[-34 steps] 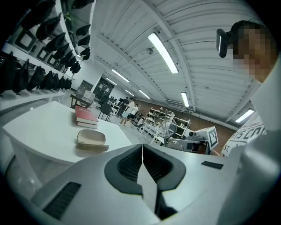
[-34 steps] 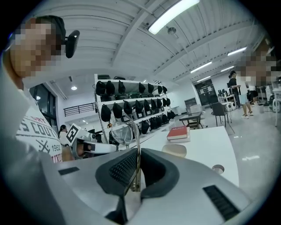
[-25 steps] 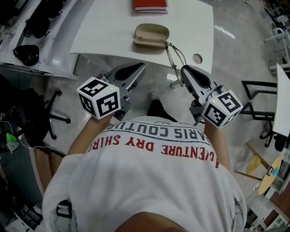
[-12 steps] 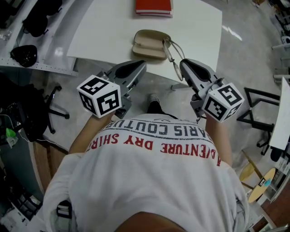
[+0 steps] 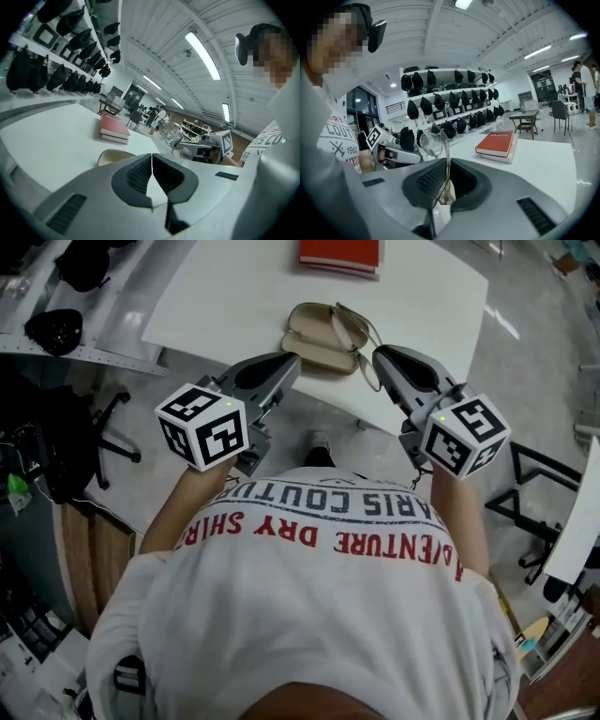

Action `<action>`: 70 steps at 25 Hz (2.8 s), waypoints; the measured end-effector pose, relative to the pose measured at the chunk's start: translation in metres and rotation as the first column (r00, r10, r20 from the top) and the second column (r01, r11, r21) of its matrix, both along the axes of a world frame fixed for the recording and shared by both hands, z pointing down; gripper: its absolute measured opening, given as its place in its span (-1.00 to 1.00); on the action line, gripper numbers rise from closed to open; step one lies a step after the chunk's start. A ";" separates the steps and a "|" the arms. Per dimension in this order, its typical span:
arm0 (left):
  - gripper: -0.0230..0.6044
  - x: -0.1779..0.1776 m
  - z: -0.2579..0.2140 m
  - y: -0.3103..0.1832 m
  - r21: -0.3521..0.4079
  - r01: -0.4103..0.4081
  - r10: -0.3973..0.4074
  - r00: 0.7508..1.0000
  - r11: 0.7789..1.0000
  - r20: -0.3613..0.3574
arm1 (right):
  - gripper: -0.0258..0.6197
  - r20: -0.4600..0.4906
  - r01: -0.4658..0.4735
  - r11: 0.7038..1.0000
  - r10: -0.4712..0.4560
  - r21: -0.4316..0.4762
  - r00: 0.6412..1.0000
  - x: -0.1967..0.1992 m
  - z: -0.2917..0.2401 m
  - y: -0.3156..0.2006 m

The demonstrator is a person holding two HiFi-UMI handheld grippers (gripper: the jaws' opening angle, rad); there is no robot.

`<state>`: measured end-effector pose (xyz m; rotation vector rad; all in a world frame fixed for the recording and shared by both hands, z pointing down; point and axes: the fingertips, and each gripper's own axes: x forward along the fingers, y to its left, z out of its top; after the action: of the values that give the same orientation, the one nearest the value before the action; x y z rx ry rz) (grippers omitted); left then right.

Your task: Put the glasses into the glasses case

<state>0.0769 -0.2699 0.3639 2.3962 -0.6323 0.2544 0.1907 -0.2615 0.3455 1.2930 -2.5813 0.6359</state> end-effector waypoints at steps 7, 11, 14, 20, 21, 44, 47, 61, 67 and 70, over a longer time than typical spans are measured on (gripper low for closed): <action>-0.83 -0.011 0.003 -0.013 -0.001 0.076 -0.076 0.997 0.997 0.023 | -0.80 -0.066 0.113 0.993 -0.114 -0.022 0.991 -0.013 0.023 -0.028; -0.83 -0.018 0.007 -0.020 0.001 0.119 -0.119 0.992 0.993 0.034 | -0.80 -0.094 0.162 0.985 -0.167 -0.059 0.981 -0.020 0.045 -0.043; -0.83 -0.022 0.011 -0.024 -0.002 0.145 -0.145 0.989 0.989 0.039 | -0.80 -0.134 0.193 0.978 -0.202 -0.079 0.970 -0.025 0.061 -0.051; -0.83 -0.027 0.022 -0.028 -0.012 0.195 -0.194 0.980 0.981 0.047 | -0.80 -0.184 0.250 0.960 -0.270 -0.124 0.945 -0.032 0.094 -0.061; -0.83 -0.029 0.023 -0.030 -0.013 0.202 -0.201 0.978 0.979 0.047 | -0.80 -0.193 0.257 0.957 -0.279 -0.131 0.941 -0.034 0.098 -0.063; -0.83 -0.039 0.058 -0.038 -0.064 0.250 -0.247 0.968 0.966 0.041 | -0.80 -0.256 0.322 0.905 -0.393 -0.277 0.883 -0.046 0.173 -0.062; -0.83 -0.039 0.058 -0.041 -0.060 0.249 -0.248 0.968 0.967 0.036 | -0.79 -0.265 0.335 0.897 -0.411 -0.290 0.872 -0.048 0.176 -0.057; -0.83 -0.019 0.050 -0.032 -0.048 0.181 -0.180 0.983 0.982 0.027 | -0.29 0.006 0.252 0.954 -0.254 -0.166 0.967 -0.029 0.104 -0.050; -0.83 -0.010 0.024 -0.030 -0.004 0.132 -0.132 0.991 0.991 0.005 | -0.32 0.084 0.218 0.974 -0.212 -0.063 0.974 -0.024 0.046 -0.042; -0.83 -0.002 0.008 -0.028 0.027 0.114 -0.114 0.993 0.993 -0.011 | -0.50 0.123 0.205 0.979 -0.204 0.006 0.971 -0.020 0.018 -0.034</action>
<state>0.0745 -0.2975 0.3721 2.3765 -0.7701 0.1868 0.1703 -0.2954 0.3632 0.9959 -2.7602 0.7046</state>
